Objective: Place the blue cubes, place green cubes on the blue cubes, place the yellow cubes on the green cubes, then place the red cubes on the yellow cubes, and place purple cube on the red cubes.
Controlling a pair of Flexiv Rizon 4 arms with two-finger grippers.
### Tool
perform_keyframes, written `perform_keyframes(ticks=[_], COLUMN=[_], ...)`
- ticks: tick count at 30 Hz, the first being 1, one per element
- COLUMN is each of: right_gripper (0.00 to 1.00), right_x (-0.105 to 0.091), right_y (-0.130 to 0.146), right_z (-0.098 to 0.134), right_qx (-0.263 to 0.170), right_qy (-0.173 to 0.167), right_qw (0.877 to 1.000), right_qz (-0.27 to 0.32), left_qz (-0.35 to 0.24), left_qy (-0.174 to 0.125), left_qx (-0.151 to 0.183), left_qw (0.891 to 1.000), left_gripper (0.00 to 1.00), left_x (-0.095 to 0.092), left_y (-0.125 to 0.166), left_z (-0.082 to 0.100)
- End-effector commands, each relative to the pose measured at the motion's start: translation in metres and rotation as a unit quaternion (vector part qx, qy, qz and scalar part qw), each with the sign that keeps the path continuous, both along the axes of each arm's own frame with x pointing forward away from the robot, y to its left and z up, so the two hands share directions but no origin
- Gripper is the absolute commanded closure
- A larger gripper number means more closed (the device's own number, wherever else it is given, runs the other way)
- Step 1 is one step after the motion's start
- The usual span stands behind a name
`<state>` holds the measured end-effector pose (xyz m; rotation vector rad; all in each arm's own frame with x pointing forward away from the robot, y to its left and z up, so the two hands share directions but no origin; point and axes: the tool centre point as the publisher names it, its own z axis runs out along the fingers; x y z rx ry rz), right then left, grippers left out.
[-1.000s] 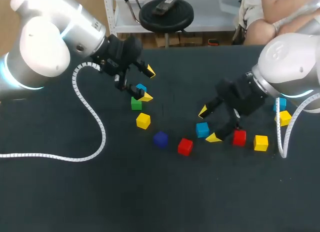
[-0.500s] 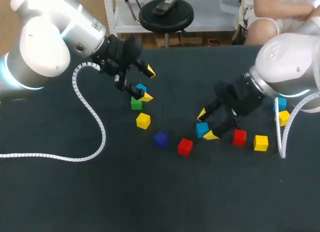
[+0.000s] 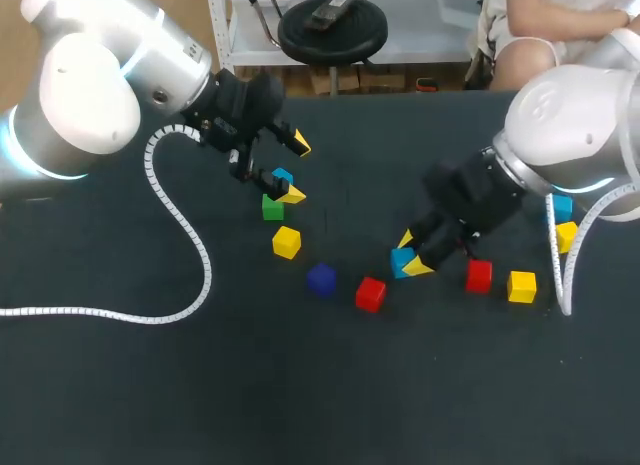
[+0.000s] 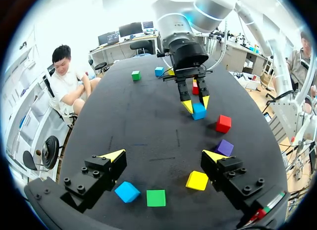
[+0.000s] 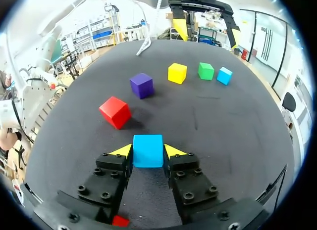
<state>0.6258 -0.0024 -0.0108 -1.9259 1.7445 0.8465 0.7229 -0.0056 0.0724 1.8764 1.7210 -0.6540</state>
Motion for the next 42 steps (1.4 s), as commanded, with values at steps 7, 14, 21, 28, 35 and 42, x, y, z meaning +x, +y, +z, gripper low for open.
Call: perform_keyframes(ticks=[7,14,21,28,35,42], right_gripper=[1.00,1.00,1.00,1.00,1.00,1.00], right_x=[-0.026,-0.027,-0.013,-0.006,-0.010,-0.012], right_y=[0.013,0.019,0.012,0.007,0.005,-0.001], right_z=[0.031,0.055,0.070,0.077,0.076,0.079], right_qx=[0.008,0.011,0.010,0.012,0.027,0.026], right_qy=[0.004,-0.005,-0.013,-0.020,-0.016,-0.020], right_qw=[1.000,0.999,0.998,0.997,0.997,0.997], right_qz=[0.004,-0.031,-0.057,-0.067,-0.065,-0.072], left_qz=[-0.001,-0.001,-0.001,-0.001,0.008,-0.004], left_qy=[-0.001,-0.001,-0.001,-0.001,0.012,0.017], left_qx=[-0.001,-0.001,-0.001,-0.001,0.016,0.033], left_qw=[1.000,1.000,1.000,1.000,1.000,0.999], left_gripper=[0.00,0.00,0.00,0.00,0.00,0.00], left_x=[0.001,0.001,0.001,0.001,0.019,0.034], left_y=[0.001,0.001,0.001,0.001,0.019,0.026], left_z=[-0.001,-0.001,-0.001,-0.001,-0.002,-0.005])
